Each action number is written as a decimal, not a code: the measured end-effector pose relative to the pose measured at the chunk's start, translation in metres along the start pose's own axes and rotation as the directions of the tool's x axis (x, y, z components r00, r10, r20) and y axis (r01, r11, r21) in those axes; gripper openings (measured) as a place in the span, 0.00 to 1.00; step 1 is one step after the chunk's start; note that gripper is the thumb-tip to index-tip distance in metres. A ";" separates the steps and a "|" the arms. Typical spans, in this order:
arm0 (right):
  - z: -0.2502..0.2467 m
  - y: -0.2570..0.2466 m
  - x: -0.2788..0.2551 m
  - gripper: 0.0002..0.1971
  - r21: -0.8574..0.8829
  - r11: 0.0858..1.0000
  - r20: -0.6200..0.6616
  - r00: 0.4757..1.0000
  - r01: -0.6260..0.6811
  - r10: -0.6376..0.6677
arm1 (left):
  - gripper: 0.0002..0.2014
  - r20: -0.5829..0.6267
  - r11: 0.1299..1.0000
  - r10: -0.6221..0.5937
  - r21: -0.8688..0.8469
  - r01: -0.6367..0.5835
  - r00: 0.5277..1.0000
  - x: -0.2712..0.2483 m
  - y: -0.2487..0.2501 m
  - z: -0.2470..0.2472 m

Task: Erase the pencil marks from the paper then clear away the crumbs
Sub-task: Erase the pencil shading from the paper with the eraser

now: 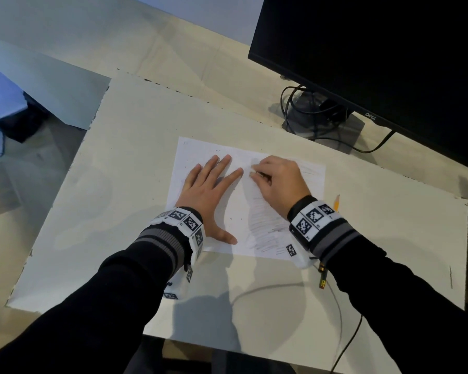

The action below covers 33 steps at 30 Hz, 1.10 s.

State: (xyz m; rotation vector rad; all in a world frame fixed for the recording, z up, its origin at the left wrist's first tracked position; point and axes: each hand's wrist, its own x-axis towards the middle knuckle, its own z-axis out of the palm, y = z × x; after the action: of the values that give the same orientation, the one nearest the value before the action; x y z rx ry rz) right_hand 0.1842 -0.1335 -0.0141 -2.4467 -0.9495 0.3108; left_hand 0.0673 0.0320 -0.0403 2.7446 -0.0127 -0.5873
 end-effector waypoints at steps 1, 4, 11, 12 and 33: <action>-0.003 0.006 0.005 0.07 -0.009 0.999 -0.023 0.998 -0.052 0.052 | 0.75 0.001 1.000 0.000 -0.006 0.000 1.000 -0.001 0.000 0.000; -0.004 0.012 0.013 0.06 -0.003 0.990 -0.081 0.987 -0.142 0.141 | 0.75 -0.002 1.000 -0.004 -0.004 0.004 1.000 -0.001 0.001 -0.002; -0.008 0.015 0.015 0.06 0.013 0.989 -0.083 0.985 -0.150 0.151 | 0.75 0.004 1.000 -0.006 -0.008 0.006 1.000 -0.001 0.001 -0.003; -0.009 0.016 0.017 0.06 0.004 0.987 -0.090 0.983 -0.159 0.159 | 0.75 0.003 1.000 -0.007 -0.003 0.007 1.000 -0.001 0.001 -0.003; -0.004 -0.007 0.018 0.05 -0.025 0.997 0.011 0.997 -0.077 0.077 | 0.75 -0.013 1.000 0.002 0.003 -0.002 1.000 0.001 -0.001 0.001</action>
State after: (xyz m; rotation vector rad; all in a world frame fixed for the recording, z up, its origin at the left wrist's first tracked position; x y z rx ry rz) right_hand 0.1947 -0.1181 -0.0078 -2.5109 -0.8699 0.3424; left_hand 0.0672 0.0324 -0.0420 2.7512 -0.0126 -0.5688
